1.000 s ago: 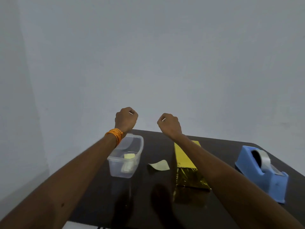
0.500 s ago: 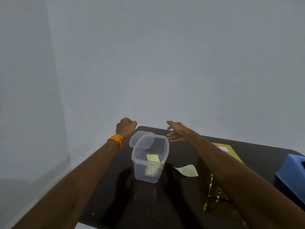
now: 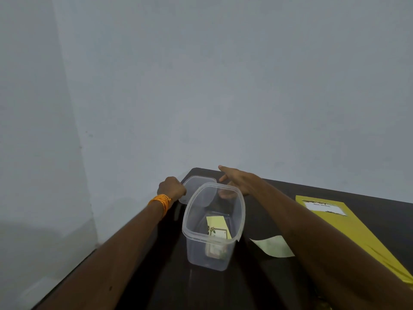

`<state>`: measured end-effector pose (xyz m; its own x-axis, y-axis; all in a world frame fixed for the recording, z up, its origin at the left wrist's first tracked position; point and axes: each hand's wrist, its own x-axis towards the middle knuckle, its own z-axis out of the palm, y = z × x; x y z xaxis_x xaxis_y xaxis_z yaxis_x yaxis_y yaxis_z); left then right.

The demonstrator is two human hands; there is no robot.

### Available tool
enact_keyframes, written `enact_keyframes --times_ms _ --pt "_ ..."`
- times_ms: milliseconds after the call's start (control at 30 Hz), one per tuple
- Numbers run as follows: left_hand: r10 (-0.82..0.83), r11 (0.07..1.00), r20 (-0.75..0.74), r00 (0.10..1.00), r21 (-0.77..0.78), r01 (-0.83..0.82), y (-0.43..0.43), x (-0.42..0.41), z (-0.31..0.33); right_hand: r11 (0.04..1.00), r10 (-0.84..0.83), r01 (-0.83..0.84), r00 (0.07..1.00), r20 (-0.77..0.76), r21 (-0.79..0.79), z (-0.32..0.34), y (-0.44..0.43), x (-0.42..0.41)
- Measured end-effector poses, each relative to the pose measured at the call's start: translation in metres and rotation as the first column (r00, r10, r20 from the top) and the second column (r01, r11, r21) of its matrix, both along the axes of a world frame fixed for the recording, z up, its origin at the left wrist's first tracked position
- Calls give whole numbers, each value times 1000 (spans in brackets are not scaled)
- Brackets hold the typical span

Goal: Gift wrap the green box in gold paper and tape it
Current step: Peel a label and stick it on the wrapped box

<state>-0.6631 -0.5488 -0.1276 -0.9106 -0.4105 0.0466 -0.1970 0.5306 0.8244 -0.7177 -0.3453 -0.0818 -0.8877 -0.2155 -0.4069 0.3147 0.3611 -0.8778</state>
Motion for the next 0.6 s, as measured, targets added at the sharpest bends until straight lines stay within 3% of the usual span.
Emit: enact_keyframes --times_ms 200,367,467,600 --pt "1 1000 29 1000 11 -1 -1 -14 -4 999 -34 34 999 -7 -41 8 0 10" --pt "-19 998 30 999 52 17 7 -14 8 972 -69 85 994 79 -221 15 6 15" --pt "-59 994 -43 997 86 62 14 -14 22 955 -85 100 994 66 -278 27 10 17" --pt "6 900 -204 979 429 84 28 -4 52 894 -140 142 989 38 -424 43 15 24"
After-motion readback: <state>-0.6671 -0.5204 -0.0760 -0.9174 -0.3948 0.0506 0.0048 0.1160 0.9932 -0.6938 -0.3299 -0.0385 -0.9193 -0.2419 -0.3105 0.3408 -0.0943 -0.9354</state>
